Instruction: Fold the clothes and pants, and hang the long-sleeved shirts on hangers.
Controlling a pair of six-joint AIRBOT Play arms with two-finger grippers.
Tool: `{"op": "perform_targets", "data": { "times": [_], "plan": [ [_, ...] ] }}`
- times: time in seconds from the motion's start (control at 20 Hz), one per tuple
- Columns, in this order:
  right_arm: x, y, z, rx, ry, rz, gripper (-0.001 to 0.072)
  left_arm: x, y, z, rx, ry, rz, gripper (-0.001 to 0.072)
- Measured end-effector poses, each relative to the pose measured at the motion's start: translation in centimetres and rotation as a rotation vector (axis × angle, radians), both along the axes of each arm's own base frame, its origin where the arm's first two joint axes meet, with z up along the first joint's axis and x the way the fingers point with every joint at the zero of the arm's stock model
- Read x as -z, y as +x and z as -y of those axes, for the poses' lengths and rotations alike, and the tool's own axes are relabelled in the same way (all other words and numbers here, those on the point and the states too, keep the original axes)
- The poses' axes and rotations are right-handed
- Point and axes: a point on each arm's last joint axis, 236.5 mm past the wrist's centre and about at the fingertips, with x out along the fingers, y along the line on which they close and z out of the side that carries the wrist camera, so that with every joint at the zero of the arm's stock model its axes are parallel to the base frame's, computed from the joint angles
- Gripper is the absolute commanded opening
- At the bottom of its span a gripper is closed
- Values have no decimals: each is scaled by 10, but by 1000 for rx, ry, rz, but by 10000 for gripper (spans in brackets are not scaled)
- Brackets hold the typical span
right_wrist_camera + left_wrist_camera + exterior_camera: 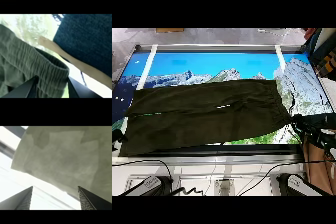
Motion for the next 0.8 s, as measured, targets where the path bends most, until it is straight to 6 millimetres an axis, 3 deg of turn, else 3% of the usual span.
{"op": "perform_targets", "data": {
  "times": [0.25,0.35,0.45,0.65,0.8],
  "plan": [
    [11,9,-23,-13,39,-19,411,3,-17,-10,-64,-7,-9,654],
    [16,11,-27,-6,41,-30,180,3,-22,-14,-83,-5,-13,654],
    [18,11,-29,-5,41,-37,55,3,-27,-17,-99,-2,-18,653],
    [20,12,-30,0,41,-41,43,8,-36,-16,-115,-14,-34,652],
    [21,12,-31,0,44,-43,43,25,-44,-6,-120,-43,-56,651]
  ]
}}
